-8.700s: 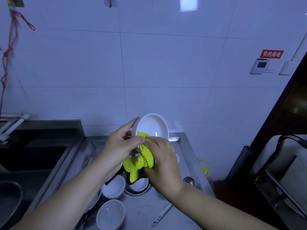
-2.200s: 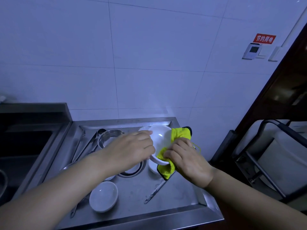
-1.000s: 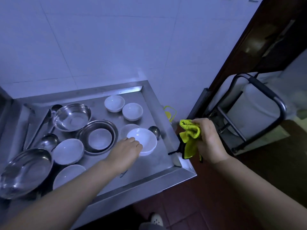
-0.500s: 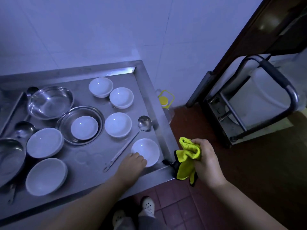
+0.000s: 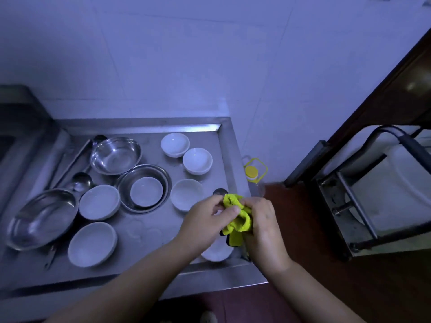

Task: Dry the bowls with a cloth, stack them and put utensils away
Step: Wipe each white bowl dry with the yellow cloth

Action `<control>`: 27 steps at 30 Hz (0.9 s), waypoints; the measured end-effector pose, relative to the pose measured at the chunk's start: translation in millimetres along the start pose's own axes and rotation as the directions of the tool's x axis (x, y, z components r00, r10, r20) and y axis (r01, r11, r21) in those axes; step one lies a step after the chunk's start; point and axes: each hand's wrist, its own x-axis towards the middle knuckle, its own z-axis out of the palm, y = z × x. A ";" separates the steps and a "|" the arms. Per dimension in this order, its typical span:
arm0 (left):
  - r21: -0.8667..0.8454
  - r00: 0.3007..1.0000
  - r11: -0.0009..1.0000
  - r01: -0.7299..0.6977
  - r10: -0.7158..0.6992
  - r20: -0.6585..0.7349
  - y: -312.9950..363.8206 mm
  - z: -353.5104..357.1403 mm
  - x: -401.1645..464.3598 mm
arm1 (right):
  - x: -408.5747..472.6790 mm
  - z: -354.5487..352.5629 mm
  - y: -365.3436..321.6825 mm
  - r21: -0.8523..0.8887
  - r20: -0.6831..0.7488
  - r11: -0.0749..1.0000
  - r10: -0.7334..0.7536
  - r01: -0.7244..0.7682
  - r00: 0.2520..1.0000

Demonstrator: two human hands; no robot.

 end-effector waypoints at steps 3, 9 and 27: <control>0.048 0.989 0.999 0.005 0.002 -0.146 21.3 -24.8 5.3 | 20.1 9.3 -19.8 0.132 0.064 0.991 -0.036 0.028 0.997; 0.201 0.975 0.976 -0.084 0.122 -0.185 42.9 -80.5 2.8 | 49.6 22.4 -55.4 0.436 0.182 0.890 0.057 -0.133 0.982; 0.660 0.956 0.739 0.132 -0.271 0.111 -131.5 -142.1 105.3 | 59.6 80.6 -62.6 0.204 -0.054 0.887 0.432 -0.414 0.900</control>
